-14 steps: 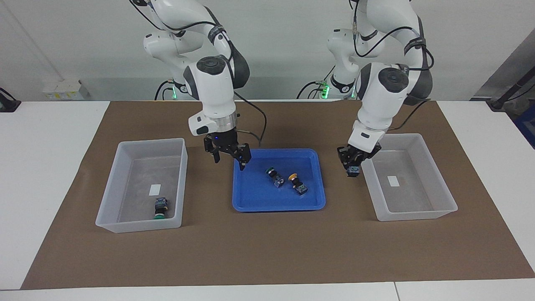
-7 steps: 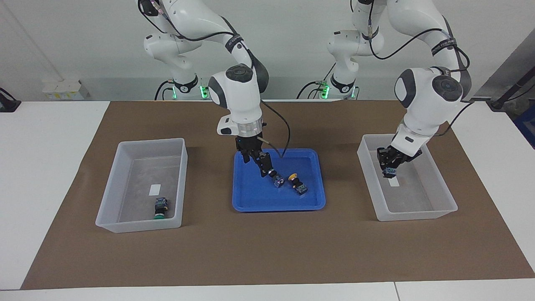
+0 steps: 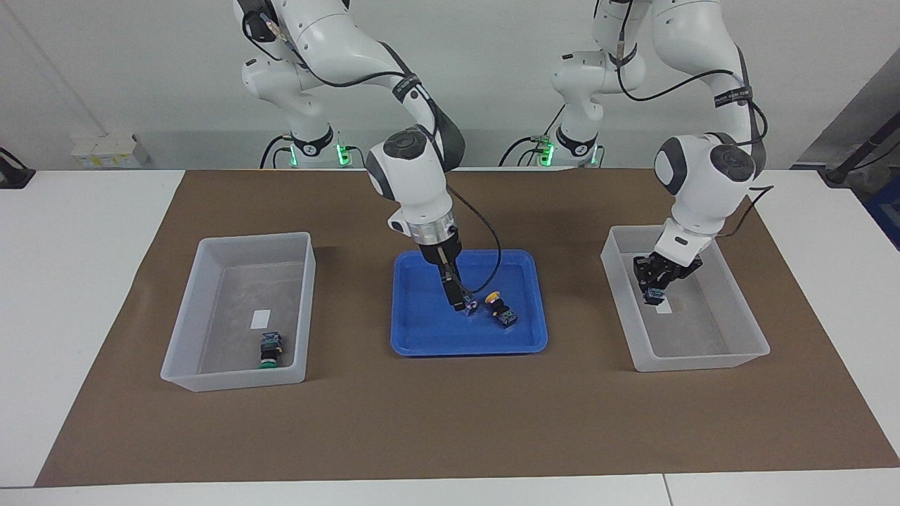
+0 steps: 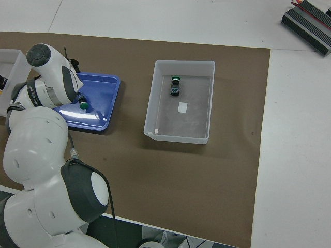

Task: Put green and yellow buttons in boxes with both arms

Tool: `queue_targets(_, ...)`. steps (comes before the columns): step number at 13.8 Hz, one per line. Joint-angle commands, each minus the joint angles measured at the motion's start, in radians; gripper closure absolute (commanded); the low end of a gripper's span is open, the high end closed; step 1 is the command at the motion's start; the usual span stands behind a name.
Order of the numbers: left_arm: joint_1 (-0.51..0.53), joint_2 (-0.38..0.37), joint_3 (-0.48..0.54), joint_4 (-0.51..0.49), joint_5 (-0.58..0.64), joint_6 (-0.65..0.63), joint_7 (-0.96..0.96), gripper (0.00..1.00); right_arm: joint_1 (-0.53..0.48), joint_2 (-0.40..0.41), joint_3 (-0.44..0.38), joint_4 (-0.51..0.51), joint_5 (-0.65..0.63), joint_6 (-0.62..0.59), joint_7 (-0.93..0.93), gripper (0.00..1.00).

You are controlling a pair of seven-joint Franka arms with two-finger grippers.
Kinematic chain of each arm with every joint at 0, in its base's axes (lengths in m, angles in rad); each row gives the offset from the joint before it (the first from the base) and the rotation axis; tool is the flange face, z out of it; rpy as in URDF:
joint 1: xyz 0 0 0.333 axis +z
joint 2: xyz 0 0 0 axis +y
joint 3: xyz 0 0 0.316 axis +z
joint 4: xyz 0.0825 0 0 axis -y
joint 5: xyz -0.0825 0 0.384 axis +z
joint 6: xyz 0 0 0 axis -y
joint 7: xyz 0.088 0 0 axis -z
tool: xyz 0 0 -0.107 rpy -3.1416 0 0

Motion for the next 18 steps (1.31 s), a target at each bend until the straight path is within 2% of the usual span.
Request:
queue_targets(1, 0.009, -0.025, -0.002, -0.058, -0.002, 0.059, -0.006, 0.85, 0.014, 0.039, 0.006, 0.016, 0.108, 0.064, 0.052, 0.0)
queue_targets(2, 0.011, -0.023, -0.003, -0.05, -0.002, 0.056, -0.005, 0.56, 0.033, 0.054, 0.006, 0.011, 0.137, 0.079, 0.055, 0.0)
queue_targets(4, 0.011, -0.017, -0.002, -0.027, -0.002, 0.028, -0.005, 0.33, 0.048, 0.072, 0.006, -0.022, 0.211, 0.162, 0.054, 0.0)
queue_targets(5, 0.011, -0.015, -0.002, -0.006, -0.002, 0.007, -0.003, 0.31, 0.053, 0.073, 0.006, -0.047, 0.25, 0.197, 0.055, 0.0)
queue_targets(7, 0.012, -0.003, -0.002, 0.025, -0.001, -0.023, 0.001, 0.2, 0.056, 0.071, 0.006, -0.067, 0.289, 0.222, 0.055, 0.0)
queue_targets(9, 0.011, -0.002, -0.002, 0.083, -0.001, -0.09, 0.001, 0.21, 0.045, 0.069, 0.006, -0.078, 0.326, 0.223, 0.055, 0.0)
queue_targets(11, 0.002, 0.021, -0.002, 0.192, -0.001, -0.212, -0.002, 0.22, 0.048, 0.057, 0.006, -0.117, 0.384, 0.225, 0.049, 0.0)
queue_targets(13, -0.008, 0.029, -0.003, 0.279, -0.001, -0.329, -0.008, 0.23, 0.05, 0.037, 0.006, -0.168, 0.387, 0.225, 0.054, 0.0)
queue_targets(16, -0.034, 0.029, -0.008, 0.347, -0.004, -0.431, -0.047, 0.28, 0.051, 0.034, 0.006, -0.187, 0.387, 0.257, 0.044, 0.0)
queue_targets(17, -0.056, 0.029, -0.009, 0.355, -0.007, -0.441, -0.102, 0.28, 0.057, 0.034, 0.005, -0.188, 0.387, 0.259, 0.037, 0.13)
queue_targets(18, -0.086, 0.029, -0.009, 0.361, -0.01, -0.446, -0.164, 0.28, 0.056, 0.034, 0.005, -0.188, 0.387, 0.259, 0.037, 0.4)
